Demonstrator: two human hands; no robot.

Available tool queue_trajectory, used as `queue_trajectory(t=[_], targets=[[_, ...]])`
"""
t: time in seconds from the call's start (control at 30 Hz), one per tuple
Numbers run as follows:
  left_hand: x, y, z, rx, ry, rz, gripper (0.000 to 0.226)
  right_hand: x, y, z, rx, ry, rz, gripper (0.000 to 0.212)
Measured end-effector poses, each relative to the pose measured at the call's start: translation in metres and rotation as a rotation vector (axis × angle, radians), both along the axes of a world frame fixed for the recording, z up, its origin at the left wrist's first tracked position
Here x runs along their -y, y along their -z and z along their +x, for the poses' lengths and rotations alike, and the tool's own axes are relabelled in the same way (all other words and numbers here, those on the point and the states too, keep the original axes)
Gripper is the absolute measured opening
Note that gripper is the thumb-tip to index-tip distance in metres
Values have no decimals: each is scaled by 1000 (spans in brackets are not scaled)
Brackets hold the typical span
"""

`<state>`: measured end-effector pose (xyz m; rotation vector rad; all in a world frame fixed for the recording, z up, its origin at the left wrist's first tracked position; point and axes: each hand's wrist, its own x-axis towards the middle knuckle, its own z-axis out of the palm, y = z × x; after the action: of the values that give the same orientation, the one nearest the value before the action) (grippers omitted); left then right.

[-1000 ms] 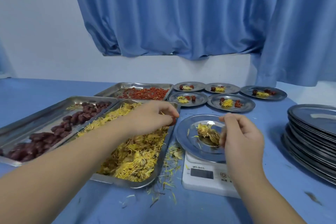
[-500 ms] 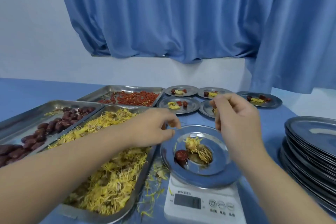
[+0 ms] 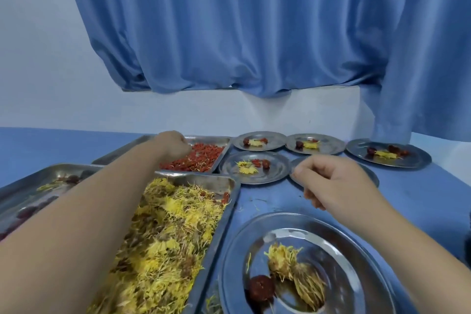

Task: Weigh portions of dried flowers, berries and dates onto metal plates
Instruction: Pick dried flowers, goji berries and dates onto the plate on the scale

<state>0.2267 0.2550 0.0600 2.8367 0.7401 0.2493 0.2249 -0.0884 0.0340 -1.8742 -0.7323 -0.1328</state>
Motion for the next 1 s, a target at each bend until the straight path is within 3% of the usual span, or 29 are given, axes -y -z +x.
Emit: queue_trajectory(t=[0.07,0.2,0.37,0.5,0.63,0.9,1.0], targets=[[-9,8,13,-130,0,34,36,2,3,5,-18,6,21,23],[-17,18,34,-150,-4,72,25,1,6,9,-16,1,-12,22],[-6,41,60,-217,102,0,31,2,10,14,-30,9,-35,23],[-1,45,69,-399,135,27,38,2,11,15,-19,8,-41,24],[2,40,70,-390,121,-14,45,3,9,16,-2,9,-33,22],[-1,40,69,-278,99,-38,33,4,7,15,18,13,-31,23],[-5,41,71,-282,129,-52,38,5,8,16,44,28,-56,22]])
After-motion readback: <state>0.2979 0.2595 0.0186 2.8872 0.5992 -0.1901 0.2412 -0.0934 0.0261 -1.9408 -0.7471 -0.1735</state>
